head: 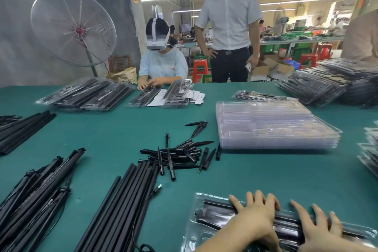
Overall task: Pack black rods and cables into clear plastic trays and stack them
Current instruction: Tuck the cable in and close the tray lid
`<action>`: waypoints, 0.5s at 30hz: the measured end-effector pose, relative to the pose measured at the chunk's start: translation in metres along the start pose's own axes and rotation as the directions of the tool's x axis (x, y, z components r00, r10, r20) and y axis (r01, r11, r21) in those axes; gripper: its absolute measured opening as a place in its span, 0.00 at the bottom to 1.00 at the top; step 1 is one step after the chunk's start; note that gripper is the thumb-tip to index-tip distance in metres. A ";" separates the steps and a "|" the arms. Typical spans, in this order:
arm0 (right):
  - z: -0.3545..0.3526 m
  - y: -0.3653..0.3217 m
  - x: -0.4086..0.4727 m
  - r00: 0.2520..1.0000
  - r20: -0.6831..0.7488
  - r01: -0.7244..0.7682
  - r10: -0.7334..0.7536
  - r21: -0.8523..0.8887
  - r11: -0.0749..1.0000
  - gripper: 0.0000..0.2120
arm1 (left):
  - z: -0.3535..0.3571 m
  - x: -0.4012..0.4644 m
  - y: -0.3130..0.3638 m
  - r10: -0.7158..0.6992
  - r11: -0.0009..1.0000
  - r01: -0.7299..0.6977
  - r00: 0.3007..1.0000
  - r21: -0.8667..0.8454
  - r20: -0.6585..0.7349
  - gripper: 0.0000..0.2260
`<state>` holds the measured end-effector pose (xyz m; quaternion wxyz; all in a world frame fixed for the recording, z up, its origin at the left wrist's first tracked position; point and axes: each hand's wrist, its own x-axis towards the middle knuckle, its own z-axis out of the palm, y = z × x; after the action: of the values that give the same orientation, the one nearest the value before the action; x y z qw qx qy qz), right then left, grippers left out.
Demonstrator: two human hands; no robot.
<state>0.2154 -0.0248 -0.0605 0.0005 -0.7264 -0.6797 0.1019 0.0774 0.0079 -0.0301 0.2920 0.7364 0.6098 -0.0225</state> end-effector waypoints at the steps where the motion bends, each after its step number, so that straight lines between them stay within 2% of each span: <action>1: 0.000 0.000 0.002 1.000 0.011 -0.006 0.007 -0.002 1.000 0.45 | 0.001 0.001 0.001 -0.009 1.000 0.010 1.000 0.008 -0.007 0.29; 5: 0.006 -0.004 0.010 0.999 0.041 -0.005 0.004 0.018 1.000 0.46 | 0.008 0.005 0.000 -0.024 1.000 0.024 0.999 0.017 -0.029 0.29; 8: 0.002 -0.005 0.022 0.995 0.100 -0.016 0.007 0.087 0.996 0.48 | 0.011 0.007 -0.003 -0.019 0.999 0.021 0.999 0.035 -0.040 0.29; 10: -0.002 -0.005 0.026 0.996 0.087 -0.031 0.020 0.128 0.991 0.49 | 0.011 0.009 -0.004 -0.019 0.999 0.021 0.999 0.036 -0.031 0.30; 12: -0.001 -0.010 0.014 1.000 0.009 0.000 -0.002 0.152 0.988 0.45 | 0.009 0.008 -0.003 -0.030 0.999 0.031 0.999 0.024 -0.016 0.29; 13: 0.004 -0.011 0.006 0.996 -0.073 0.058 -0.049 0.133 0.989 0.42 | 0.008 0.007 -0.003 -0.039 0.999 0.039 0.999 0.018 -0.013 0.28; 15: 0.015 -0.005 -0.002 0.965 -0.259 0.096 -0.043 0.193 0.976 0.45 | 0.003 0.006 -0.001 -0.049 0.999 0.049 0.999 0.010 -0.010 0.26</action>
<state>0.2084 -0.0285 -0.0739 0.1655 -0.7051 -0.6852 0.0774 0.0793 0.0120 -0.0357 0.2846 0.7230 0.6288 -0.0293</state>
